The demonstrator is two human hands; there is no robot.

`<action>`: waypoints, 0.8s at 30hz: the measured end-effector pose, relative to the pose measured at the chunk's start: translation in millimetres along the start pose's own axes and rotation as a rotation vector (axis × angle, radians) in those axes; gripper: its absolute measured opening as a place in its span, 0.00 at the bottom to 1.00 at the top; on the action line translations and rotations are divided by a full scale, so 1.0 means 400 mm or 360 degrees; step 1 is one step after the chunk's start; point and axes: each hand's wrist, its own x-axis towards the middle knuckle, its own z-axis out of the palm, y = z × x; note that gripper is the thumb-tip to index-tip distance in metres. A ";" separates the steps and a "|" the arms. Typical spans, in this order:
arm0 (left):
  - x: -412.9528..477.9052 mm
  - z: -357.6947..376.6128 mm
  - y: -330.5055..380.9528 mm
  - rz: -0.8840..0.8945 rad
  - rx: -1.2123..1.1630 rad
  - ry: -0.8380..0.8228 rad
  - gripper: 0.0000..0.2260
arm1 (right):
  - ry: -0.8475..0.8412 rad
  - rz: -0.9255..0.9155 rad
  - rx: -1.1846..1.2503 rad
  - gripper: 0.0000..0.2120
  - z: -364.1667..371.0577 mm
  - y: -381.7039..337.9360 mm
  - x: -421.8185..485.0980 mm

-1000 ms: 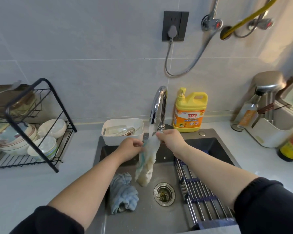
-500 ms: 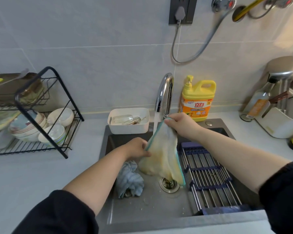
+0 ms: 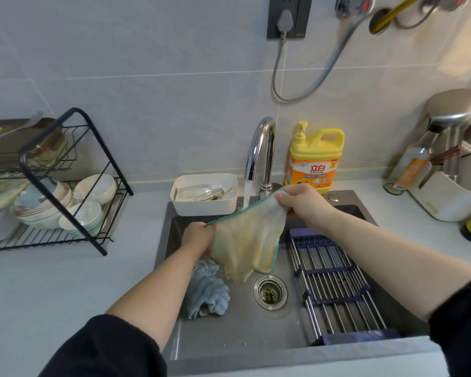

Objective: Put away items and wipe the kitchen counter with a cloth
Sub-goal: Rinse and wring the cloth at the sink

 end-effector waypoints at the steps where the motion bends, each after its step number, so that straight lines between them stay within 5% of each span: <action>1: -0.002 -0.015 0.005 0.0080 0.0181 0.0032 0.15 | 0.0105 -0.0056 -0.0264 0.13 -0.011 0.006 0.004; 4: -0.005 -0.053 0.031 0.0295 0.0560 0.0083 0.17 | 0.0212 -0.0158 -0.0798 0.17 -0.048 0.033 0.011; 7: -0.022 -0.073 0.088 0.0401 0.0324 -0.0116 0.07 | 0.0112 -0.0165 -0.0860 0.09 -0.058 0.048 0.010; 9: -0.043 -0.070 0.136 0.0528 0.0309 -0.0215 0.04 | -0.0016 -0.0181 -0.0836 0.16 -0.030 0.048 0.011; 12: -0.086 -0.055 0.197 0.0658 0.0260 -0.0313 0.05 | -0.0385 -0.0060 -0.0558 0.23 0.044 0.056 0.027; 15: -0.106 -0.049 0.210 0.0665 0.0177 -0.0395 0.06 | -0.0668 0.0056 -0.0496 0.08 0.115 0.070 0.047; 20: -0.068 -0.088 0.106 0.0509 -0.0123 -0.0551 0.15 | -0.0411 0.0188 -0.0070 0.05 0.127 0.099 0.061; 24: -0.060 -0.007 0.027 0.0532 -0.0119 -0.0926 0.34 | -0.0627 0.0220 0.0651 0.12 0.096 0.080 0.051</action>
